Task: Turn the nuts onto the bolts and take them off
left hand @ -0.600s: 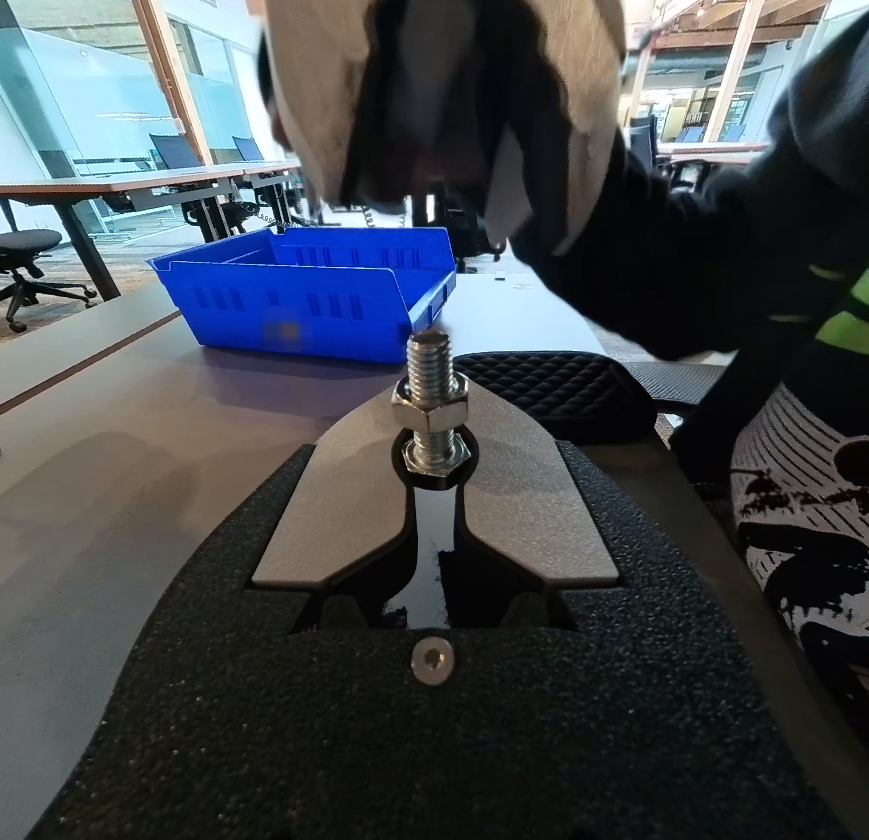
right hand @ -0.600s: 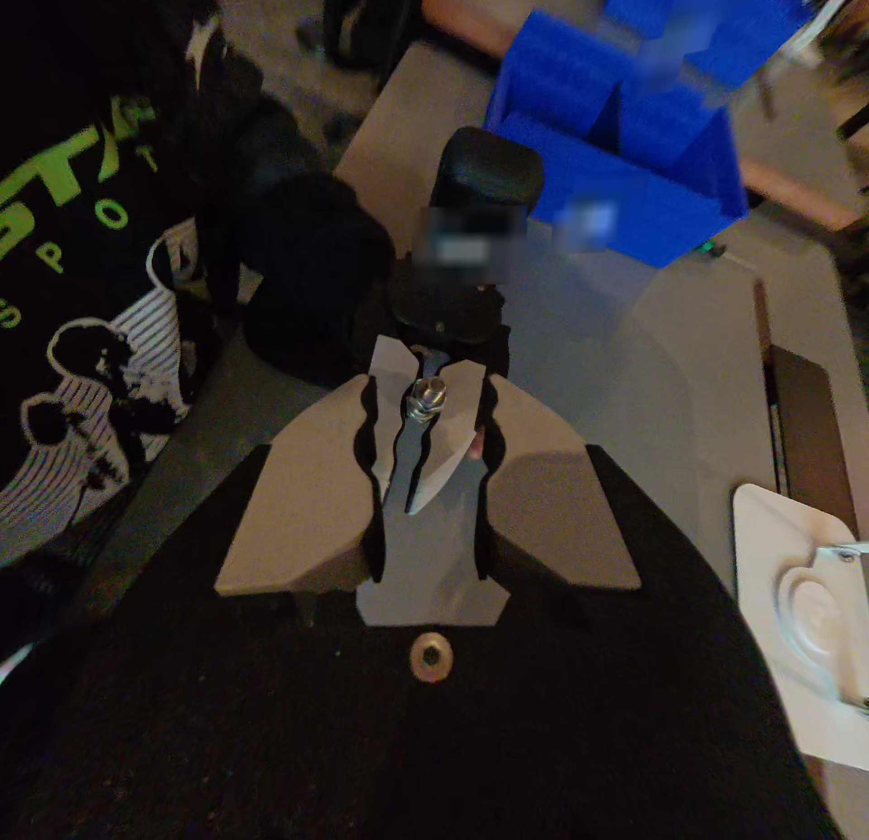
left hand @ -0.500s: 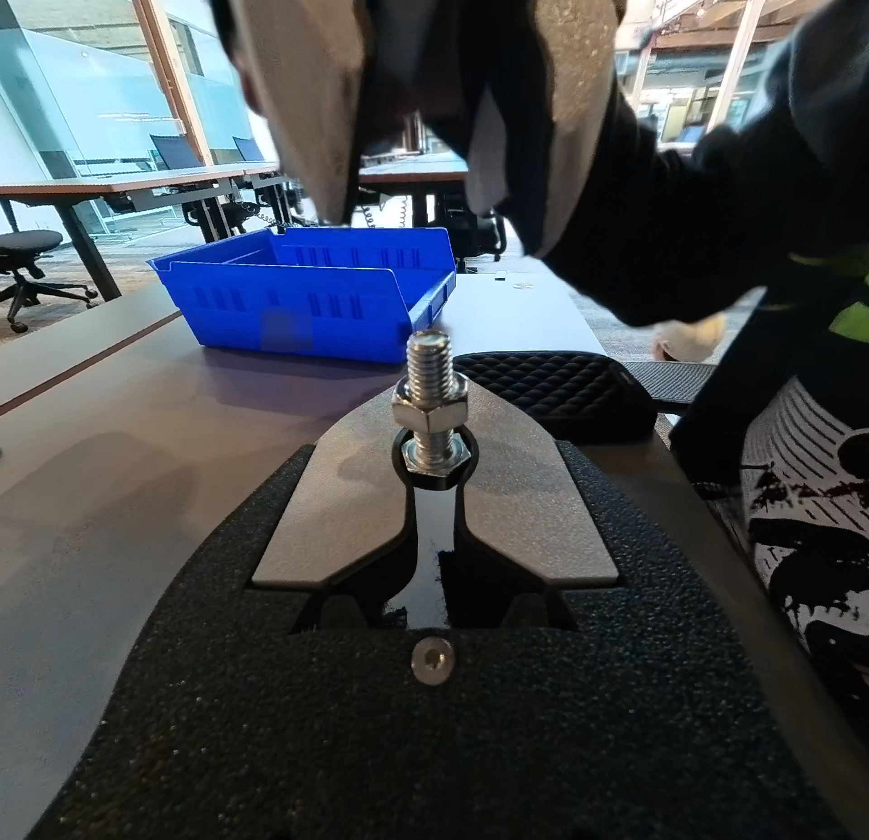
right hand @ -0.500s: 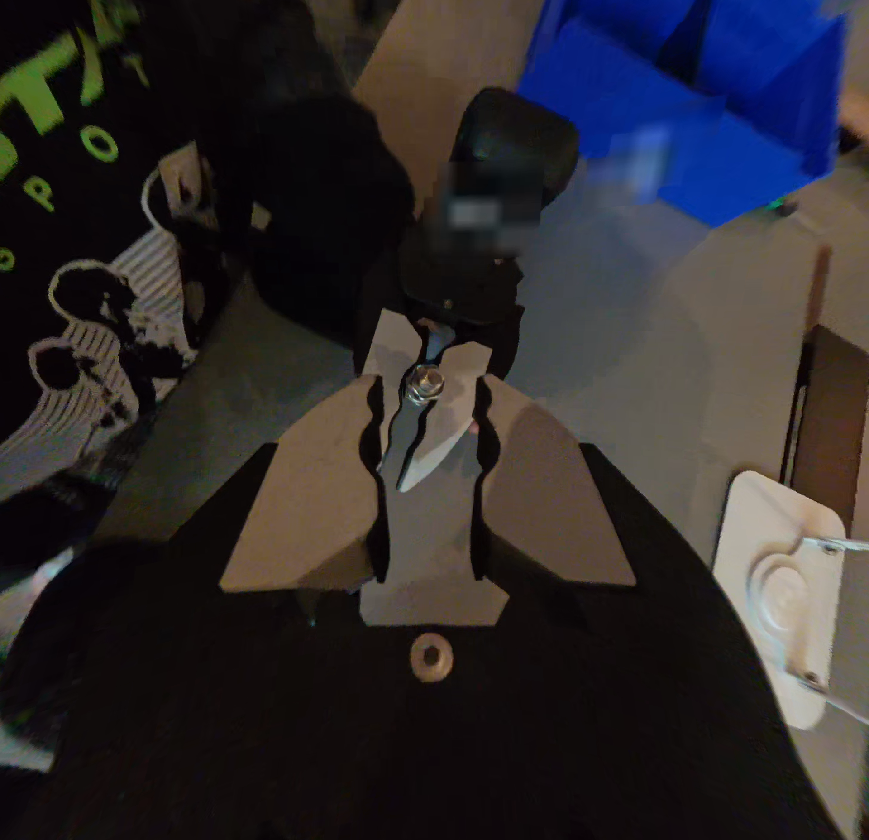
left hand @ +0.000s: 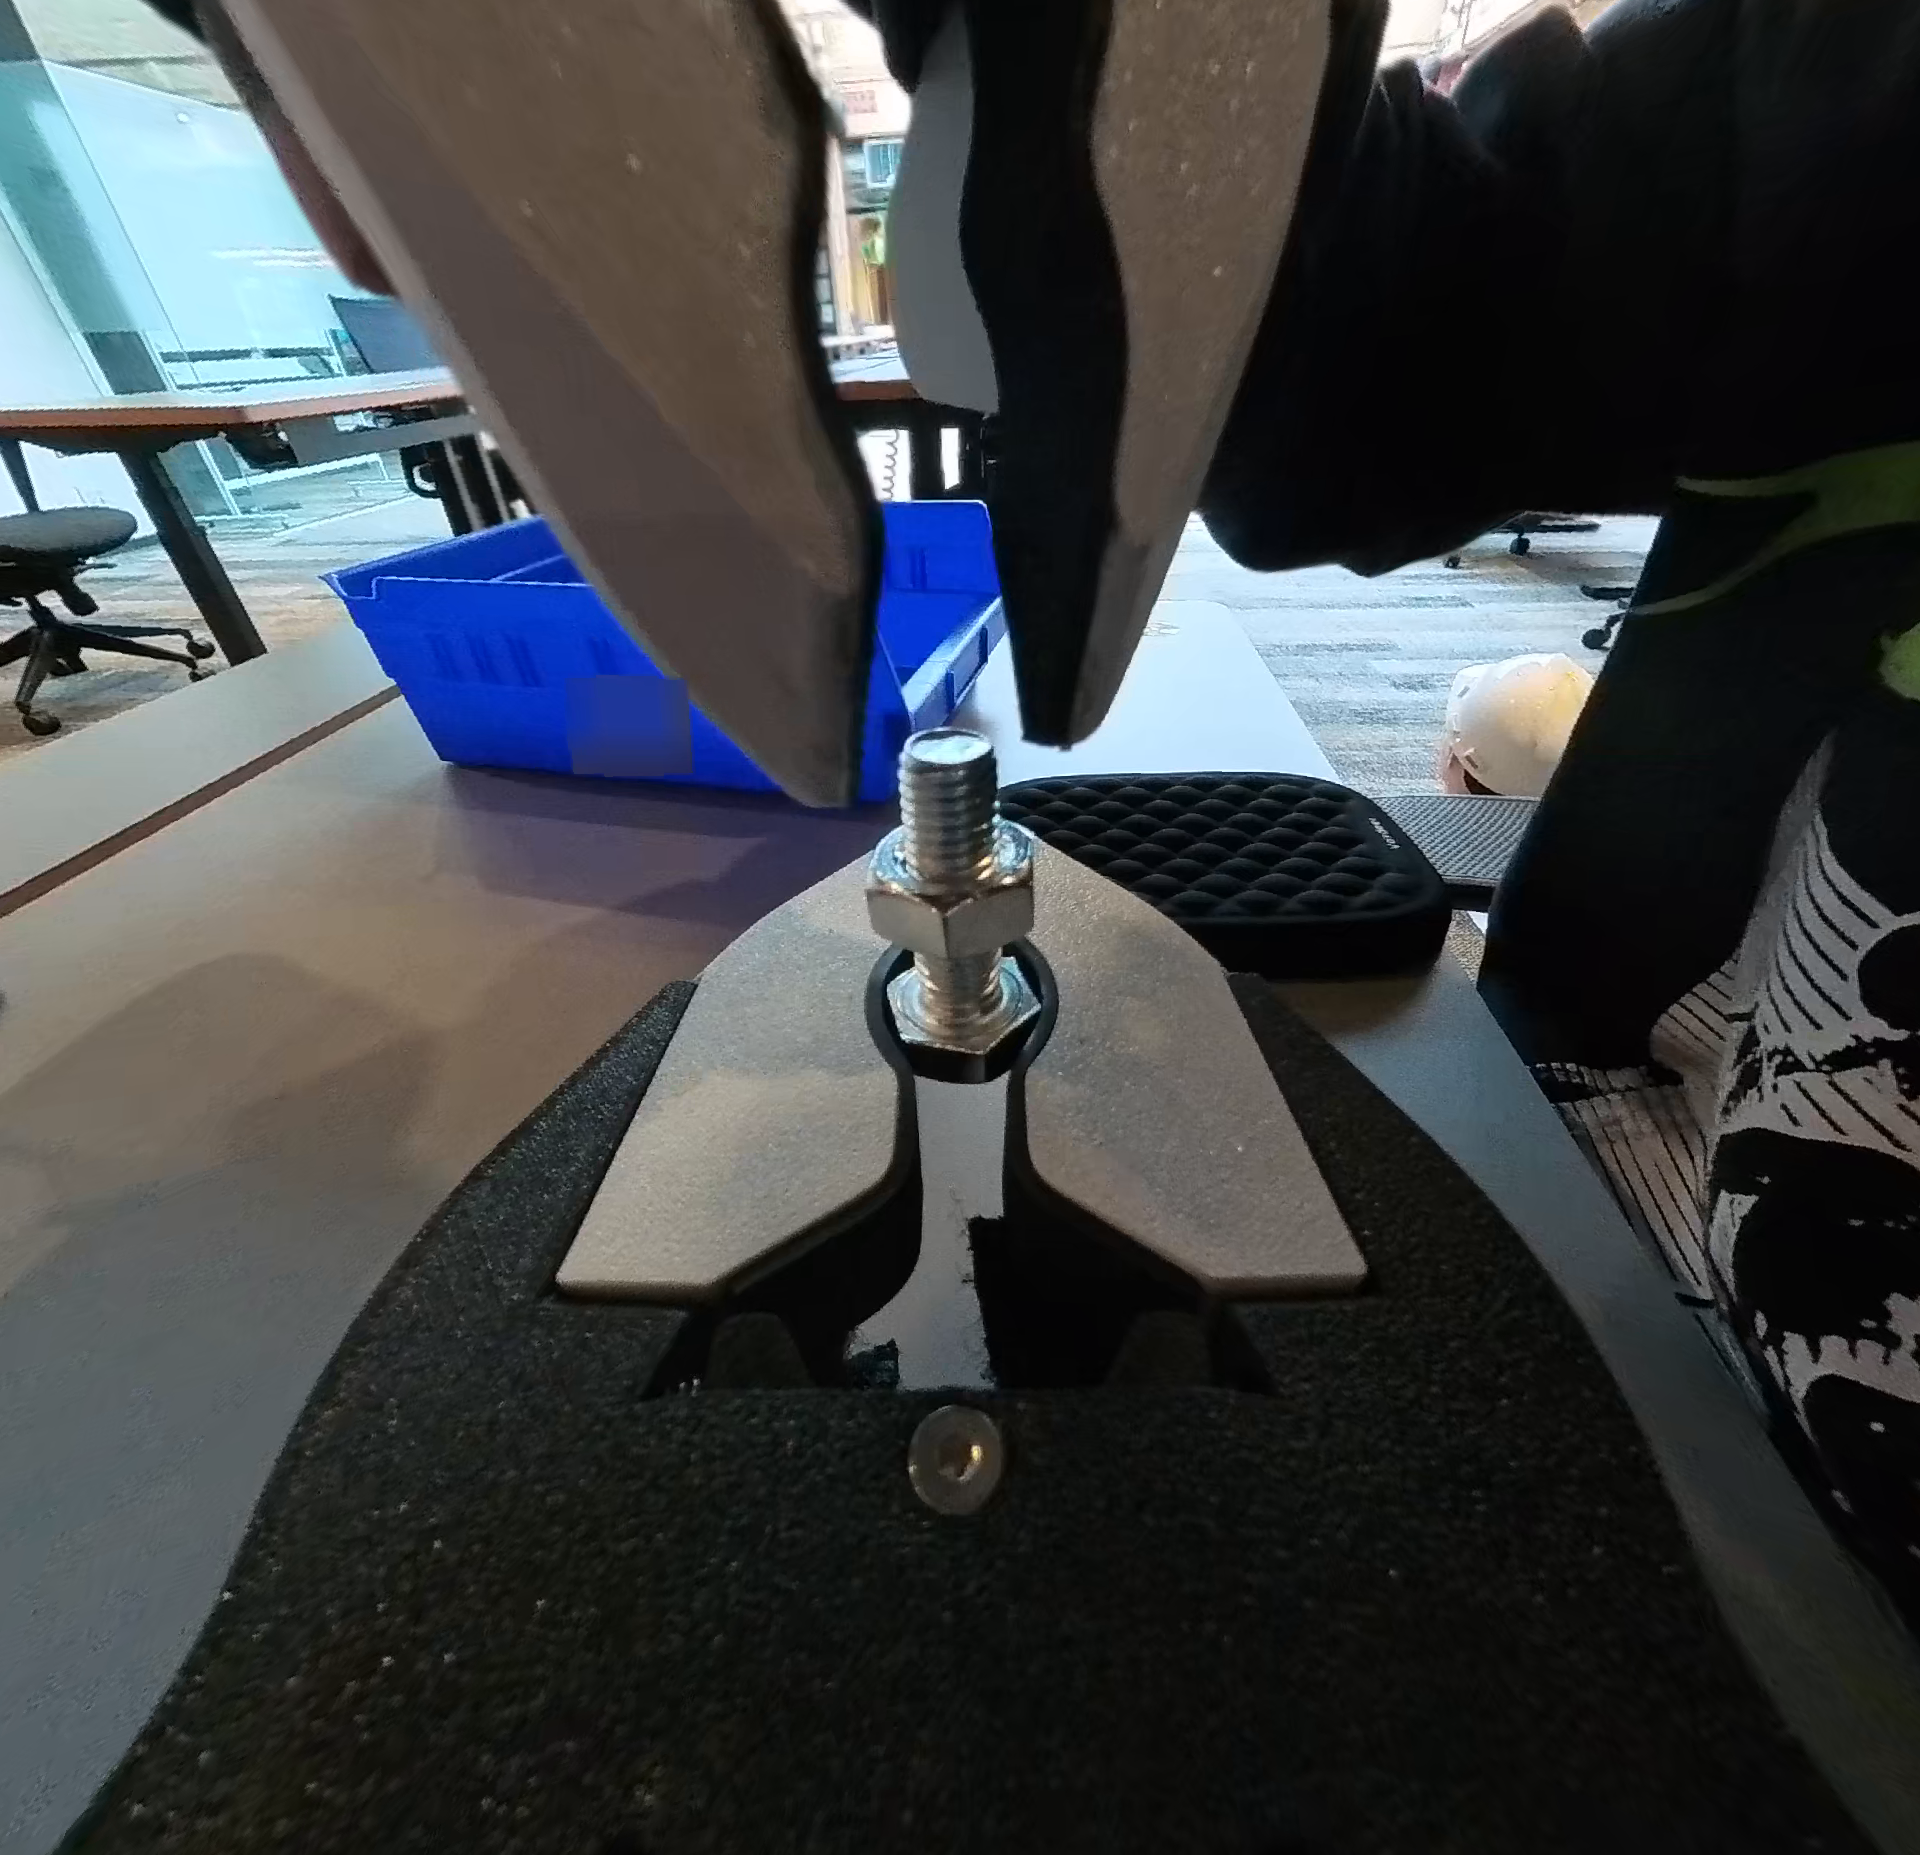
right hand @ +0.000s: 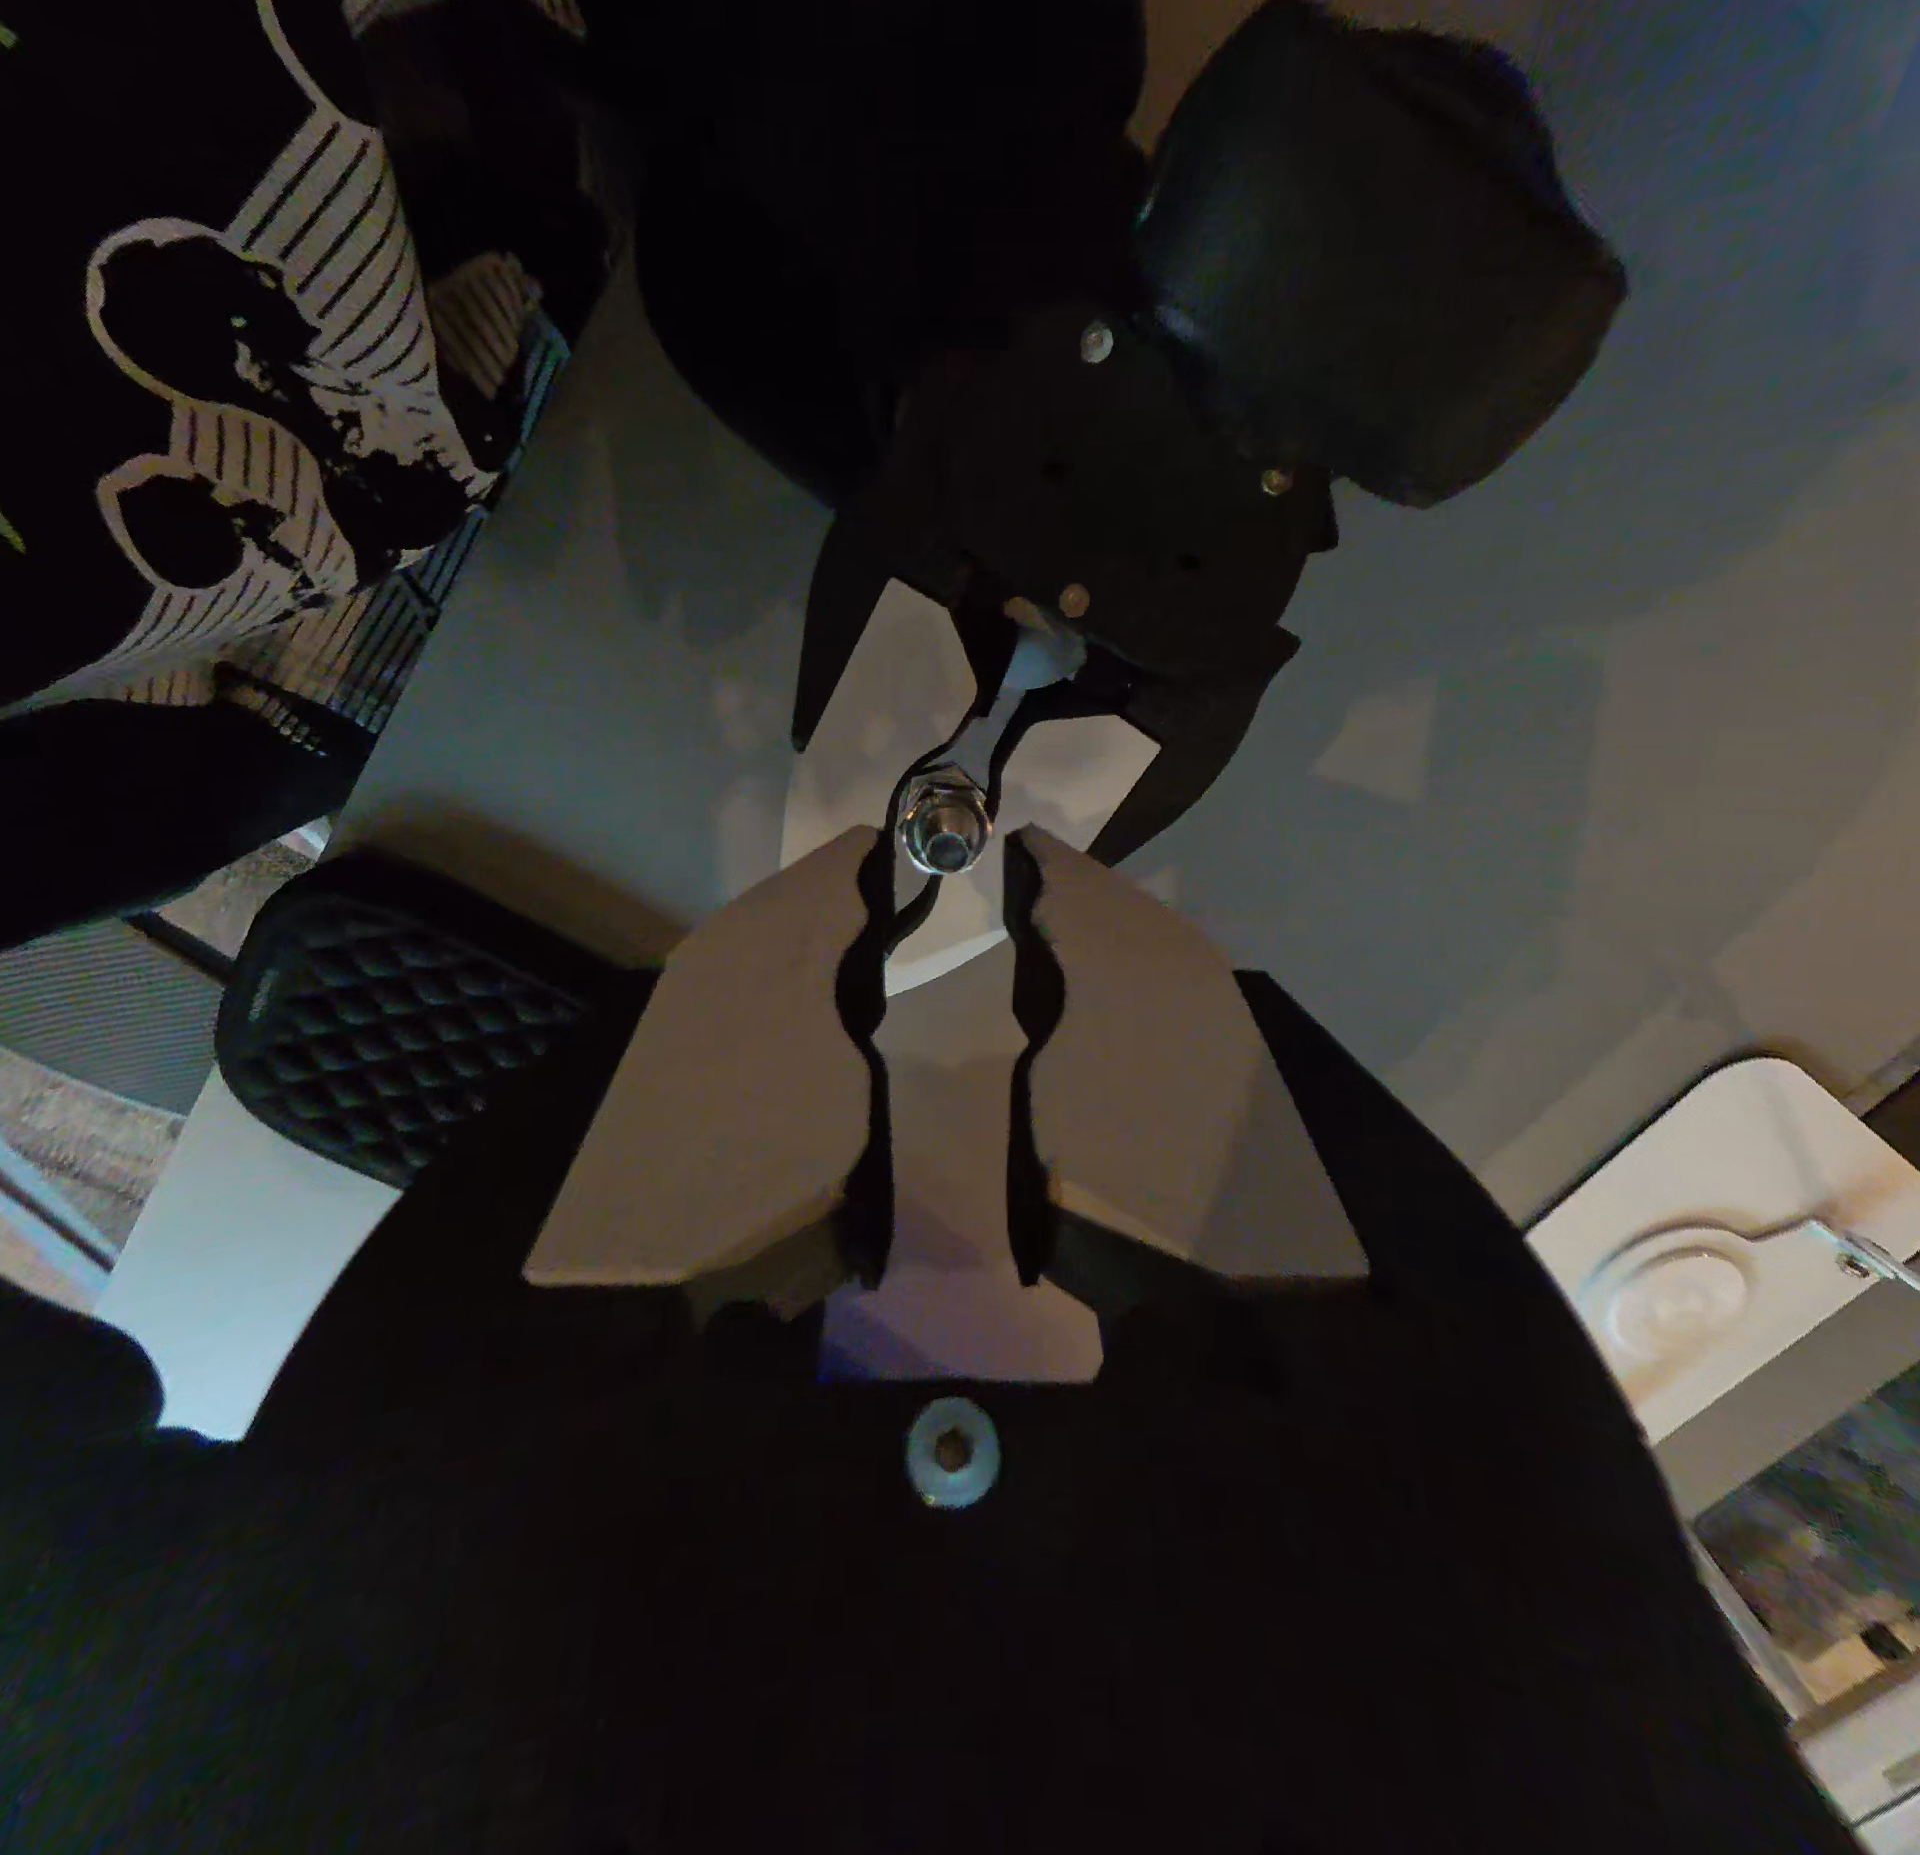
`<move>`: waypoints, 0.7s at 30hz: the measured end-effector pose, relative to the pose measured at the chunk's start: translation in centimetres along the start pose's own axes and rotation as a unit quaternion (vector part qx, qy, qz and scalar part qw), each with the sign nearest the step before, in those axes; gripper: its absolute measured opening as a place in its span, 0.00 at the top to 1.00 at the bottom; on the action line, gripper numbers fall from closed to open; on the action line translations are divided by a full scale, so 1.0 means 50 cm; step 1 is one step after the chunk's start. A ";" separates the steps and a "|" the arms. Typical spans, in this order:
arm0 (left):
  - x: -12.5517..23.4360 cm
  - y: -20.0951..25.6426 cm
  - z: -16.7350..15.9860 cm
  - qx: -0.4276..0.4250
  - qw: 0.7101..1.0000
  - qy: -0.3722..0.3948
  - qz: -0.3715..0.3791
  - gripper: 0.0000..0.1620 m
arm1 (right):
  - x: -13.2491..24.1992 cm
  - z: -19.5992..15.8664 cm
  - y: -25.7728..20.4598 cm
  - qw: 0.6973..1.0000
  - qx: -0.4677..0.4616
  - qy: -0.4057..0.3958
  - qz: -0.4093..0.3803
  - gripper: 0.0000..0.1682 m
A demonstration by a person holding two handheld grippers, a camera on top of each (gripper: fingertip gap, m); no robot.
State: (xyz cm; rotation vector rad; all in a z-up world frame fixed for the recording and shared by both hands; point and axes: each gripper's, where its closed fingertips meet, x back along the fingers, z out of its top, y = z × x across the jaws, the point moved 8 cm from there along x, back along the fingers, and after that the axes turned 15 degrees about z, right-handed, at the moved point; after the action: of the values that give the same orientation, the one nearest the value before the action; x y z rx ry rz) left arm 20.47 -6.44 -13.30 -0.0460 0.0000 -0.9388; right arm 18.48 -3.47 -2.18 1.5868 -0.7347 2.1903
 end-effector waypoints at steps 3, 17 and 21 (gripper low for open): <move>0.000 0.000 0.000 0.001 1.000 0.000 0.000 0.93 | -0.003 0.000 0.002 1.000 -0.002 -0.010 0.005 0.89; 0.002 -0.013 0.005 0.017 0.999 0.017 0.025 0.76 | -0.002 -0.001 0.010 1.000 0.003 -0.018 -0.004 0.95; -0.001 -0.014 0.004 0.016 0.999 0.013 0.031 0.63 | 0.009 -0.014 0.008 1.000 -0.008 -0.019 -0.015 0.95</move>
State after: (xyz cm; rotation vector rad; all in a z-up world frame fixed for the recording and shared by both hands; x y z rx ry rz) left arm 19.85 -6.80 -13.09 -0.0044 0.0100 -0.8763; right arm 17.59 -3.40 -1.99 1.6249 -0.7335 2.1328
